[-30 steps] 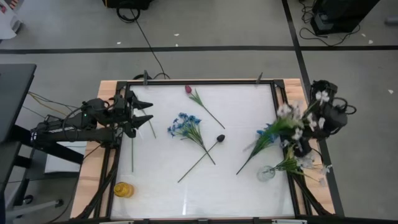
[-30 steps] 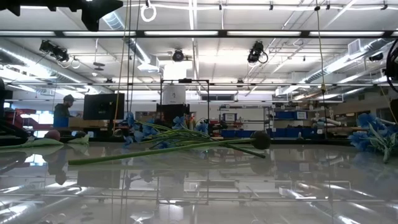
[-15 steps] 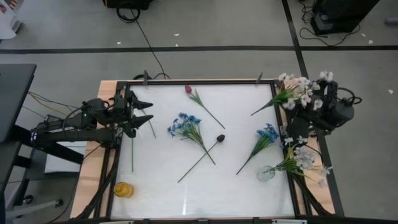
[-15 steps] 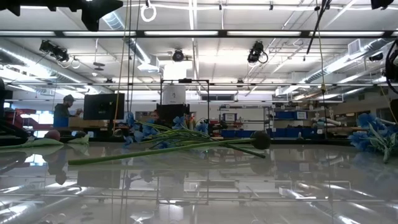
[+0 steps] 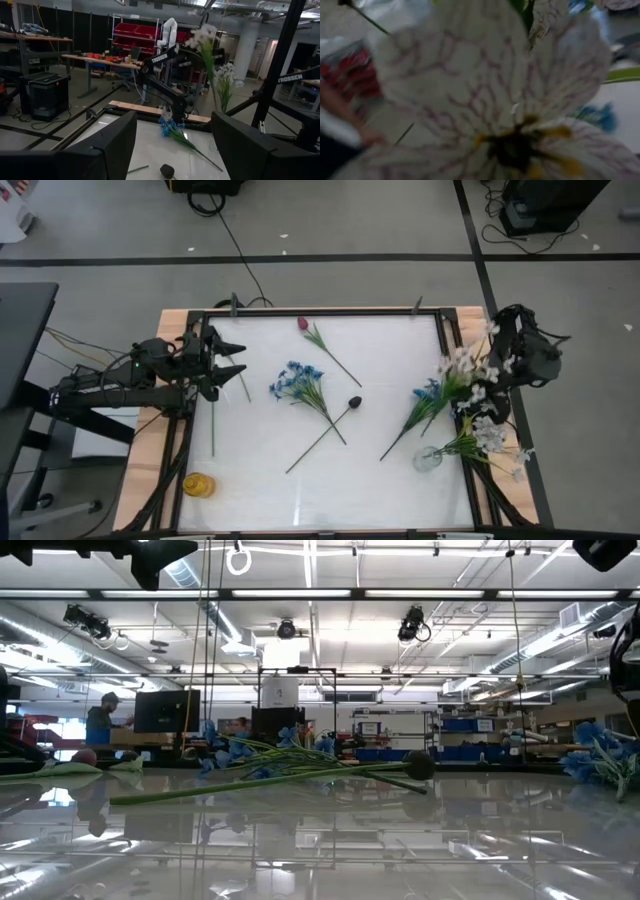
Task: Sort flowers into vase by color
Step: Put the white flowers into the transparent vase
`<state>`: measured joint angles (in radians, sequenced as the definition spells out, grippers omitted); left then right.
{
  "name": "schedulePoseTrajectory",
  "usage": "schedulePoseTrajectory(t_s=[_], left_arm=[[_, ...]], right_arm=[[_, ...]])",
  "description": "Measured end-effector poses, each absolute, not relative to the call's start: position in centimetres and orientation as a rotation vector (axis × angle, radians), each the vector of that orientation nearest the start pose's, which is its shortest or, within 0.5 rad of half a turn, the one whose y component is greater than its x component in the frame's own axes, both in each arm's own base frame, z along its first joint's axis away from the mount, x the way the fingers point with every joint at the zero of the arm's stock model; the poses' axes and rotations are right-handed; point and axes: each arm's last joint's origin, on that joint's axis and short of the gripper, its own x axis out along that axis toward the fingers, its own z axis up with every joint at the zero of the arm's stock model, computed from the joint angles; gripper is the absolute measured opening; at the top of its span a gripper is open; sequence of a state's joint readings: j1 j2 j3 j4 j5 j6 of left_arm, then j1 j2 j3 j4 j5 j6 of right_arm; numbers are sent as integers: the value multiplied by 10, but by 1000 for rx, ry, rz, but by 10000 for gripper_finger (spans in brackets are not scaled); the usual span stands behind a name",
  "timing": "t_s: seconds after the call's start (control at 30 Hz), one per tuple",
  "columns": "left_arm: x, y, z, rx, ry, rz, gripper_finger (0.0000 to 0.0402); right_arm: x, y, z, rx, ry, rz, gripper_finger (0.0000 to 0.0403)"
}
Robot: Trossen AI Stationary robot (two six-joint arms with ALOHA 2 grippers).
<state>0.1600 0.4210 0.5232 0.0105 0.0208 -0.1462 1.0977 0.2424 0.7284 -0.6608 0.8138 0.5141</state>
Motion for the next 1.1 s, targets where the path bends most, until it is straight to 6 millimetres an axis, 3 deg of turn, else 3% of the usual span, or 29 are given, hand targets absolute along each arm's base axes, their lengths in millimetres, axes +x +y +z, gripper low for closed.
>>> schedulePoseTrajectory(t_s=[0.47, 0.9, 1.1], left_arm=[[111, 17, 307, -136, -123, 130, 261], [111, 17, 307, -136, -123, 131, 261], [111, 17, 307, -136, -123, 131, 261]], right_arm=[[24, 22, 327, 198, 286, 643, 7], [23, 25, 329, -7, 212, 759, 7], [30, 38, 324, -48, 170, 769, 7]])
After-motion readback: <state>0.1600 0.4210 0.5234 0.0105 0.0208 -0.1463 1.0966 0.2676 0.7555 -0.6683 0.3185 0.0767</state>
